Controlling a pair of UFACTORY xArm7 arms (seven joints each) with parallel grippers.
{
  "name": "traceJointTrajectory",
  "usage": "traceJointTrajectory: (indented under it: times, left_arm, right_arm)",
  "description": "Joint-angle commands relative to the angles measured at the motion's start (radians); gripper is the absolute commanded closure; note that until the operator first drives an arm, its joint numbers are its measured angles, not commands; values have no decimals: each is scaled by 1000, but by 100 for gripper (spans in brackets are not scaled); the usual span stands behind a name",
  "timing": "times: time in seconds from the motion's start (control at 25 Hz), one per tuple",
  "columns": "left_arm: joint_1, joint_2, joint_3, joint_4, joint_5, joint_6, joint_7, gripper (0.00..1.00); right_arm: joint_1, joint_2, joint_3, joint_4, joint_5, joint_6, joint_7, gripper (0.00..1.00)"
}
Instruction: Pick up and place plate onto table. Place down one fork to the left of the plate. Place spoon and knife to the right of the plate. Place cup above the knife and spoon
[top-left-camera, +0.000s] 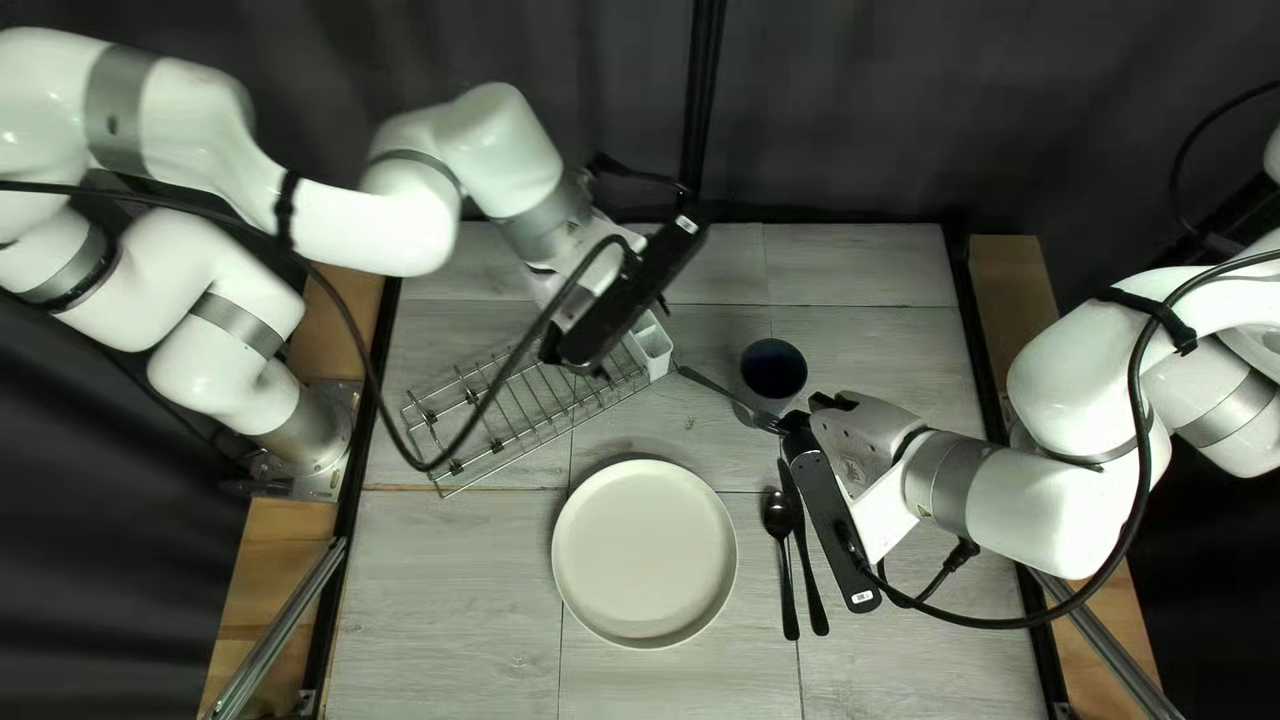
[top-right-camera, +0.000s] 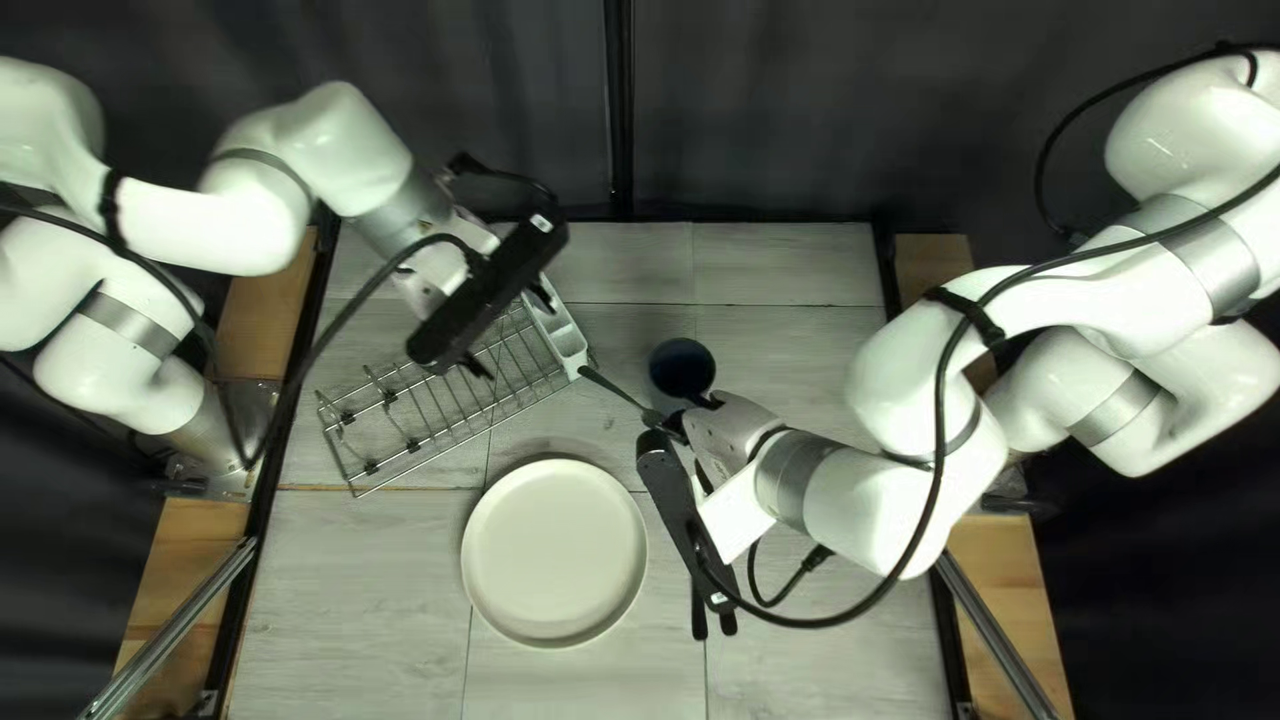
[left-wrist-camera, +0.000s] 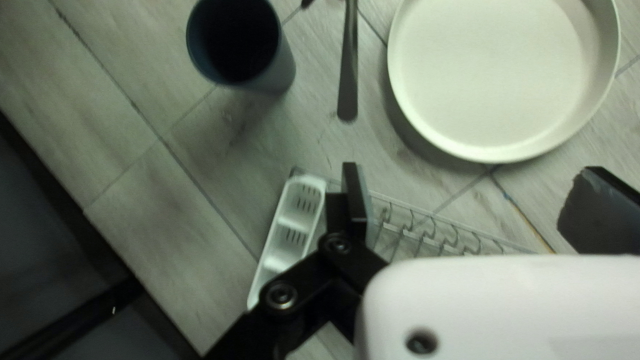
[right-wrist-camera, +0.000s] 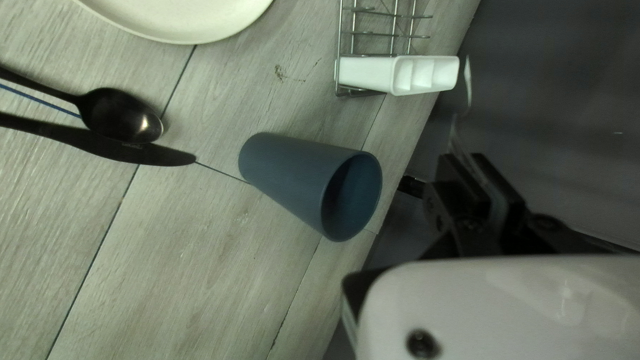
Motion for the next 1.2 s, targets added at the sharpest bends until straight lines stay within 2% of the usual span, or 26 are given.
traceJointTrajectory:
  times: [0.04, 0.24, 0.56, 1.2]
  left_arm:
    - [-33, 106, 59, 61, -116, -16, 115, 0]
    - [-37, 193, 96, 114, -217, 0, 224, 0]
    - [-32, 284, 117, 126, -357, -33, 345, 0]
    - [-49, 314, 98, 151, -315, -22, 251, 0]
  right_arm:
    - [0, 0, 0, 0, 0, 0, 0, 100]
    - [0, 0, 0, 0, 0, 0, 0, 100]
    - [0, 0, 0, 0, 0, 0, 0, 100]
    - [0, 0, 0, 0, 0, 0, 0, 100]
